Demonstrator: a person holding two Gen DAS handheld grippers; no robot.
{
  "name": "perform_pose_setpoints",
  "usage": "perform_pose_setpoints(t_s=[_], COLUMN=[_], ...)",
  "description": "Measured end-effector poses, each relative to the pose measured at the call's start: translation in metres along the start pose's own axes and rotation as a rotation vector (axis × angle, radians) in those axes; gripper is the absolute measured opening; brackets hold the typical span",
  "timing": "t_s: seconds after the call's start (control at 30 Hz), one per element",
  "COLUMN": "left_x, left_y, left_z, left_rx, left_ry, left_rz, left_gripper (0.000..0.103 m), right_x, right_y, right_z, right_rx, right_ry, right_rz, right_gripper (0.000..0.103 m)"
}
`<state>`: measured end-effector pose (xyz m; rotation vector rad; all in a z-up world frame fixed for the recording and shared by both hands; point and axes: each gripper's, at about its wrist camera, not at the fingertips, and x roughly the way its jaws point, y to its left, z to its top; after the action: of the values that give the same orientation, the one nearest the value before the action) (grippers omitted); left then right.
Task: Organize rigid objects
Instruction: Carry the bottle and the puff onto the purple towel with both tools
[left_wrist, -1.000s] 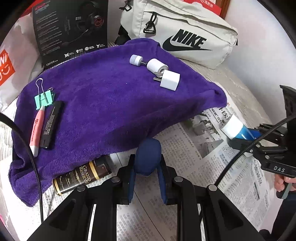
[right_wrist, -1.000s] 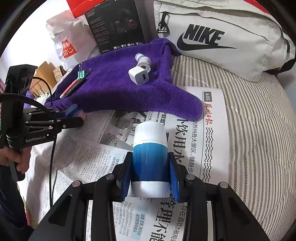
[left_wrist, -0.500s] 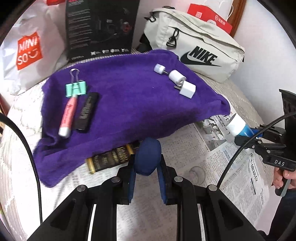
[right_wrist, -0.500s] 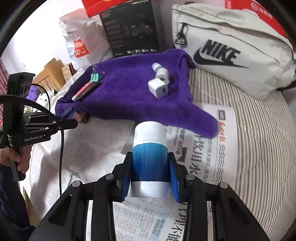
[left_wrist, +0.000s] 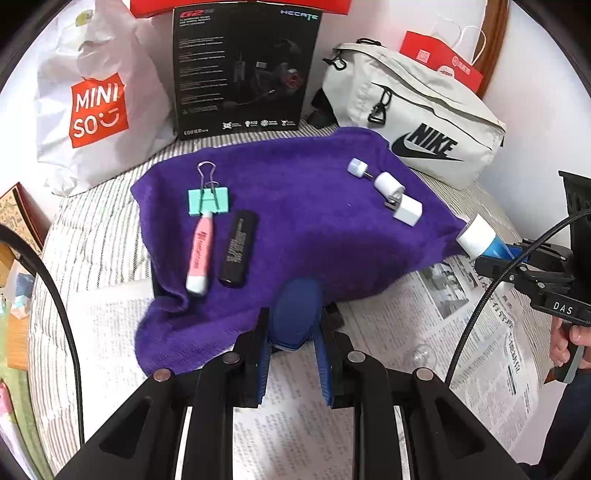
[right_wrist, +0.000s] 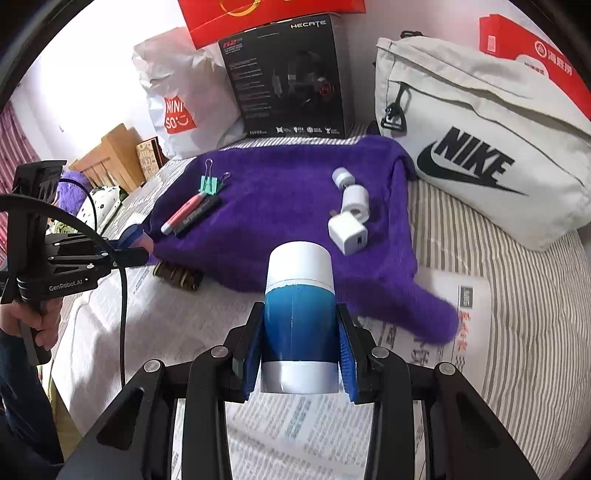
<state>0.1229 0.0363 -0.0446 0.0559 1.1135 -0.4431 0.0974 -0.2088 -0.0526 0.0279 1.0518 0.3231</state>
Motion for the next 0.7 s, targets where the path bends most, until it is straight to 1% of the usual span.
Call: perform_pose_setpoints(t_s=[0.23,0.4,0.53,0.7], left_x=[0.008,0.014,0.021,0.027], left_y=[0.013,0.022,0.03,0.038], left_z=[0.011,0.015,0.017,0.02], left_rx=[-0.016,-0.027,-0.038,-0.048], left_ry=[0.002,0.007,0.016,0.022], left_rz=[-0.002,-0.008,-0.016,-0.021], left_gripper=[0.021,0.021,0.021,0.021], right_x=[0.023,0.046,0.064,0.084], right_y=[0.0,0.003,0.007,0.008], right_z=[0.027,0.048,0.058,0.062], right_rx=[0.003,-0.008,-0.023,-0.026], right_ry=[0.015,0.033,0.052,0.08], right_rz=[0.012,0.004,-0.005,-0.006], right_gripper=[0.036,0.036,0.036,0.036])
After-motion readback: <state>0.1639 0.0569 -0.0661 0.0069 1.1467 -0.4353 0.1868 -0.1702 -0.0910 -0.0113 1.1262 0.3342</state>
